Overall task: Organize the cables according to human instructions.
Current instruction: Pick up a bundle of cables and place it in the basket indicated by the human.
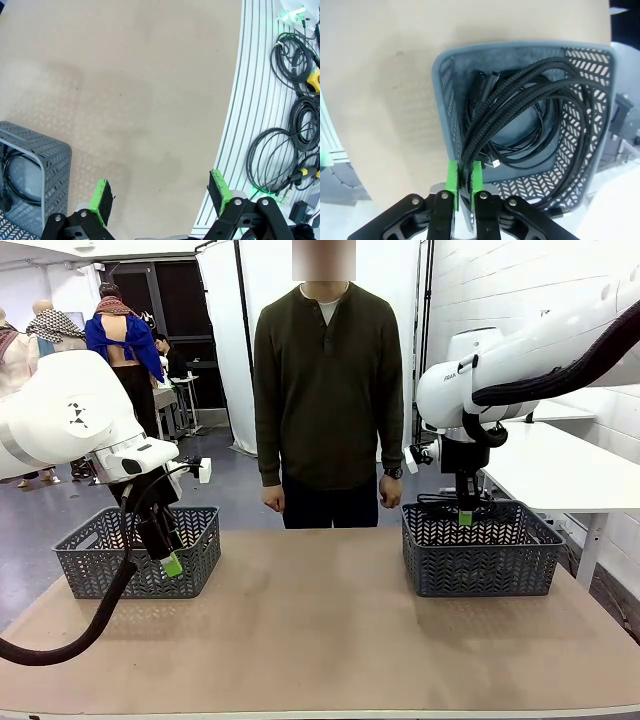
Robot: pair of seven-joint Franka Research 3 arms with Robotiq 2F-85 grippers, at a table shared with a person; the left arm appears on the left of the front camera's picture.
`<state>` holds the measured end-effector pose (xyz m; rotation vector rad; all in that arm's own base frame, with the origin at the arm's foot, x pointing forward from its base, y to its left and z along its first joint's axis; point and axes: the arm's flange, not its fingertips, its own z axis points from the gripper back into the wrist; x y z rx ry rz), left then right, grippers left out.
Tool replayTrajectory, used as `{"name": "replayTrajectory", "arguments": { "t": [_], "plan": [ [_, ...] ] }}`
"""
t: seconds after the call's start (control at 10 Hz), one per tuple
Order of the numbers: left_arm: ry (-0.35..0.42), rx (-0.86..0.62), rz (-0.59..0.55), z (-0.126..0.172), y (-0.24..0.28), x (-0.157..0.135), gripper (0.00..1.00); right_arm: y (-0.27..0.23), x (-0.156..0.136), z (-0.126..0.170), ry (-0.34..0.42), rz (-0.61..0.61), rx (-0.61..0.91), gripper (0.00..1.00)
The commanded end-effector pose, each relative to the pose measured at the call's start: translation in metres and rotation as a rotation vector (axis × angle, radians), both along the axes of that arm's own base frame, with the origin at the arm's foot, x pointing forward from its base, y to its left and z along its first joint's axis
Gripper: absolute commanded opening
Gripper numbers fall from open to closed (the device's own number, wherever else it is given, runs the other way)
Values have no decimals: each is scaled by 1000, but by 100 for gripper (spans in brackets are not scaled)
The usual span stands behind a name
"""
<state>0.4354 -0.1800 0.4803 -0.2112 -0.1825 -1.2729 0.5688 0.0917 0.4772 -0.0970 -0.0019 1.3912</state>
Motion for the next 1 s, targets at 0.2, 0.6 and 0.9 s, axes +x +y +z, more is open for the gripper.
{"name": "replayTrajectory", "arguments": {
  "t": [0.2,0.6,0.9],
  "plan": [
    [-9,-2,4,1,0,0,100,-9,27,-12,-7,13,-26,0],
    [-9,-2,4,1,0,0,100,-19,47,-27,-26,37,2,0],
    [-9,-2,4,1,0,0,100,-22,52,-33,-21,31,-10,0]
  ]
}}
